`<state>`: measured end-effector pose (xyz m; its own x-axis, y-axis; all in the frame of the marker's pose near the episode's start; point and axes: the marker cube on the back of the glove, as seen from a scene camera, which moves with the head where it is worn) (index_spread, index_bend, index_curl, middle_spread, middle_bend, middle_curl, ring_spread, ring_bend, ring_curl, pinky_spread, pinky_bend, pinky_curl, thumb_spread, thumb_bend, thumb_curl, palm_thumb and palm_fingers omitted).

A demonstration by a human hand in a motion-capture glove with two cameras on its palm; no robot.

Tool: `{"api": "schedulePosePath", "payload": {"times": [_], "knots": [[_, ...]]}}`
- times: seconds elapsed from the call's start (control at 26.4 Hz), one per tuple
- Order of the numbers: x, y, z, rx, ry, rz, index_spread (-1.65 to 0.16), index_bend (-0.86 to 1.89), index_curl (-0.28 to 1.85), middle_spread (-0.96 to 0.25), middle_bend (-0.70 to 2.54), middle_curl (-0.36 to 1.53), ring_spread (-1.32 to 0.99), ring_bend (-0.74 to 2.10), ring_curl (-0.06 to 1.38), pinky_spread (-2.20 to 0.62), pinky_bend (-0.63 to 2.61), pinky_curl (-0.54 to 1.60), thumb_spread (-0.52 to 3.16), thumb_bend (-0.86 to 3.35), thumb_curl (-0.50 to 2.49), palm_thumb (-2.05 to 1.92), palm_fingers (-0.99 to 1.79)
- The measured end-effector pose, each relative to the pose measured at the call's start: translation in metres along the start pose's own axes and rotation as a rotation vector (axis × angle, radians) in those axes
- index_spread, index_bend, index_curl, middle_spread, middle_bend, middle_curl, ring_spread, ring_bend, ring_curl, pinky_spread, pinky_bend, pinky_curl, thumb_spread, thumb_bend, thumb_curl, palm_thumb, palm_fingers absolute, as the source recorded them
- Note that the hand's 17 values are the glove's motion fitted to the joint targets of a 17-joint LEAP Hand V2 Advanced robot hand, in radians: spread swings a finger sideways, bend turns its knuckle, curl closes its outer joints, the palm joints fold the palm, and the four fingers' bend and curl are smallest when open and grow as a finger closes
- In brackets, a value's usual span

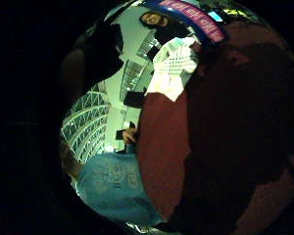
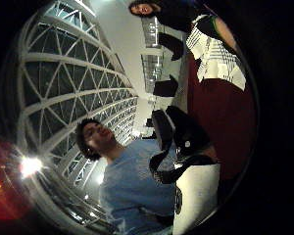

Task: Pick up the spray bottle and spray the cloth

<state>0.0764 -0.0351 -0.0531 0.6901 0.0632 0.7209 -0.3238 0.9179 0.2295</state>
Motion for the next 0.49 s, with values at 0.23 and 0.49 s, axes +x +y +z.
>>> {"api": "schedulePosePath", "payload": {"times": [0.23,0.49], "knots": [[0.011,-0.036,-0.01,0.085,0.07,0.026,-0.34,0.11,0.24,-0.02,0.28,0.34,0.03,0.4,0.31,0.22,0.25,0.3,1.12,0.14,0.26,0.61,0.66],[0.035,-0.107,-0.018,0.239,0.178,0.052,-0.35,0.12,0.24,-0.03,0.29,0.36,0.03,0.38,0.32,0.23,0.25,0.31,1.1,0.11,0.28,0.66,0.65]]}}
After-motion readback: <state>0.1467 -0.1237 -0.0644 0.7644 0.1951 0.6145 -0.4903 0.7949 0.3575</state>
